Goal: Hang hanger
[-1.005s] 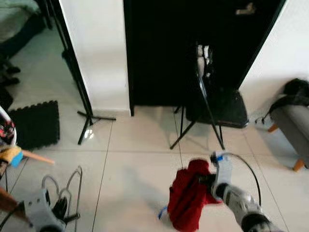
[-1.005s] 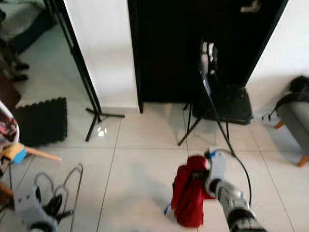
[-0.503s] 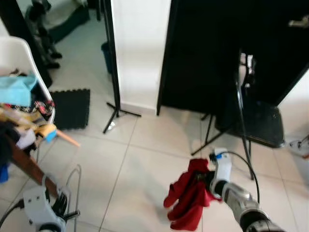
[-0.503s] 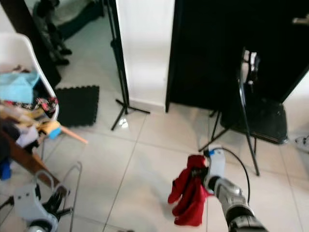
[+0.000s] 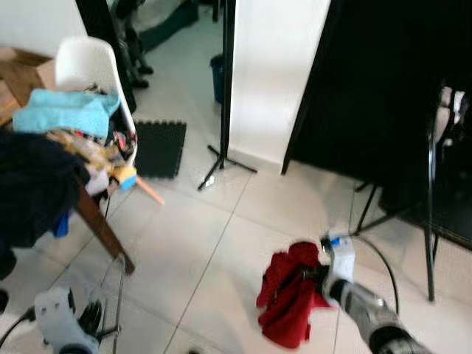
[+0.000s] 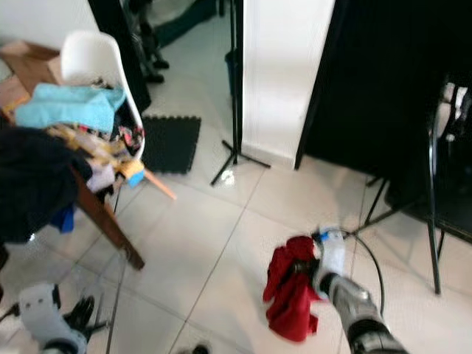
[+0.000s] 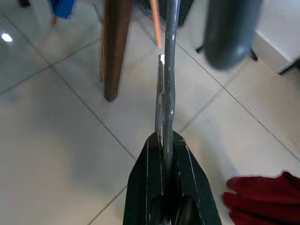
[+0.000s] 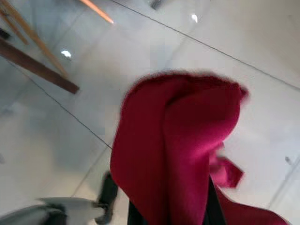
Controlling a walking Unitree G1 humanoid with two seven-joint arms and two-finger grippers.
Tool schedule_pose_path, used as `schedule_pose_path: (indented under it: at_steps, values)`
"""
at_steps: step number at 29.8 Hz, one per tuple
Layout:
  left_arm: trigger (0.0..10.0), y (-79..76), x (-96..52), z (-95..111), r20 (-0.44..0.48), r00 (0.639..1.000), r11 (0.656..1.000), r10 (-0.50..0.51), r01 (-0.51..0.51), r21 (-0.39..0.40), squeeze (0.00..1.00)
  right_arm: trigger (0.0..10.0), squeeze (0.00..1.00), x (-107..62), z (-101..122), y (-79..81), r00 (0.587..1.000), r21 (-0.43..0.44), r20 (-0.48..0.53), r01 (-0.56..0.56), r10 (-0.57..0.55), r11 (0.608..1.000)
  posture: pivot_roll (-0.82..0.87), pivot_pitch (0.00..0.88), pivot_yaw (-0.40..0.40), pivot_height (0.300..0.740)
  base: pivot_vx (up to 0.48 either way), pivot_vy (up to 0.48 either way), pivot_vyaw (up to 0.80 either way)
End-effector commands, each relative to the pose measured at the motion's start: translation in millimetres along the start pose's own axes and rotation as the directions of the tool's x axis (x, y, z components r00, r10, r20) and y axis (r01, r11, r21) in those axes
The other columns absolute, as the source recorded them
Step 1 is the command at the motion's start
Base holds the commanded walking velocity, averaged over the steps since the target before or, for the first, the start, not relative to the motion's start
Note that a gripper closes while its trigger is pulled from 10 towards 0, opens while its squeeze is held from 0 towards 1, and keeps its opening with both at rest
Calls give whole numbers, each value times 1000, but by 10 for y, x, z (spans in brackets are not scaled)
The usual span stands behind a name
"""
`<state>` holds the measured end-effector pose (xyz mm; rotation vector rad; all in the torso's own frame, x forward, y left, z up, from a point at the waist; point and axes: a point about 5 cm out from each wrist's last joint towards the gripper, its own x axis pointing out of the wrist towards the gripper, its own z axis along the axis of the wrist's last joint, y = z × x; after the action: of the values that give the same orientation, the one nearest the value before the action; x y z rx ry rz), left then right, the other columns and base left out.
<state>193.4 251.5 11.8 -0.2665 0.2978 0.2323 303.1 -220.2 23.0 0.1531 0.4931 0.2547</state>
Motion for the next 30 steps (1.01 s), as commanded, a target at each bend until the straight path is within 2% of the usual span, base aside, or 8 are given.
schedule_pose_path:
  at_steps: [1,30]
  values:
    - [10000,43,-46,-69,-35,999,1000,12,-12,7,0,10000,0,-41,-98,-33,1000,14,-25,12,-11,1000,-22,195,-54,740,0,0,706]
    - [10000,31,-84,-59,-36,999,1000,3,-2,15,0,10000,0,-104,-198,-112,998,24,-51,34,-33,999,-20,212,-57,740,0,0,706]
